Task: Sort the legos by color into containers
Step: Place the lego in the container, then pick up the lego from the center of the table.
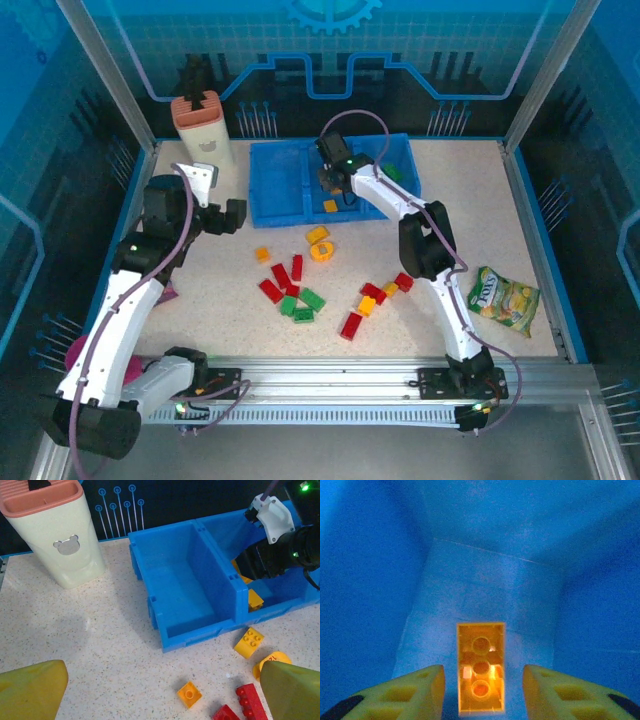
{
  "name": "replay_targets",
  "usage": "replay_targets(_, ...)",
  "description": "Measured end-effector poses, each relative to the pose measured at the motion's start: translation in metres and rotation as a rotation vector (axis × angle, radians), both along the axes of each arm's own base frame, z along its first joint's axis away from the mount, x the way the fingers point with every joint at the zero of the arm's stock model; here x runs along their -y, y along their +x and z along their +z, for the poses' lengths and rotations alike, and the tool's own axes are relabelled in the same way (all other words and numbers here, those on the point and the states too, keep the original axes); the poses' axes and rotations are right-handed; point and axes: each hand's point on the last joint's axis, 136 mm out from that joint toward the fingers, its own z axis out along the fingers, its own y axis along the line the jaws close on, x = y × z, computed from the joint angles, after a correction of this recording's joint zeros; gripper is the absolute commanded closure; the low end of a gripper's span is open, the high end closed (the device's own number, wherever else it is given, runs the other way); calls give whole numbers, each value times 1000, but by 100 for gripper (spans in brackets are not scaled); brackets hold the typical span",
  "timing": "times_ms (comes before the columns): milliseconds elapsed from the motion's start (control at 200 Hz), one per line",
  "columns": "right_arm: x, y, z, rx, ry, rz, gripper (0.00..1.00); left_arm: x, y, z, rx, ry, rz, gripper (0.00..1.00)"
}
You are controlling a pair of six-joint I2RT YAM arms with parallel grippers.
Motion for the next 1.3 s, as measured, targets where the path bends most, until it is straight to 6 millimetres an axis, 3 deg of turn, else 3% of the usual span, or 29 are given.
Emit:
replay_targets(155, -2, -4, 0, -9, 3, 19, 35, 2, 0, 2, 17, -7, -8, 1)
replay_targets(270, 1, -22, 11, -22, -18, 51, 29, 1, -2, 4, 39, -10, -9, 0)
replay_targets(445, 18, -85, 68, -11, -9, 79, 24, 8, -4, 7, 83, -36, -42, 1)
replay_targets(535, 43, -124, 103, 13, 35, 35, 24, 12, -3, 7, 86, -46, -61, 1)
replay_targets(610, 70, -155, 114, 4, 71, -32, 24, 13, -2, 7, 87, -51, -69, 1)
replay_targets(690, 101, -188, 99, -56, 104, -138, 23, 14, 1, 3, 75, -50, -68, 1)
replay_targets(796, 133, -229, 49, -197, 115, -288, 19, 15, 6, -5, 47, -48, -68, 1)
replay_targets(921, 151, -270, 2, -338, 121, -403, 18, 15, 9, -12, 25, -49, -65, 1)
replay_targets(1036, 155, -286, -6, -370, 175, -478, 19, 15, 9, -12, 26, -49, -66, 1)
replay_targets(1301, 160, -294, -25, -433, 252, -608, 22, 15, 11, -18, 5, -49, -65, 1)
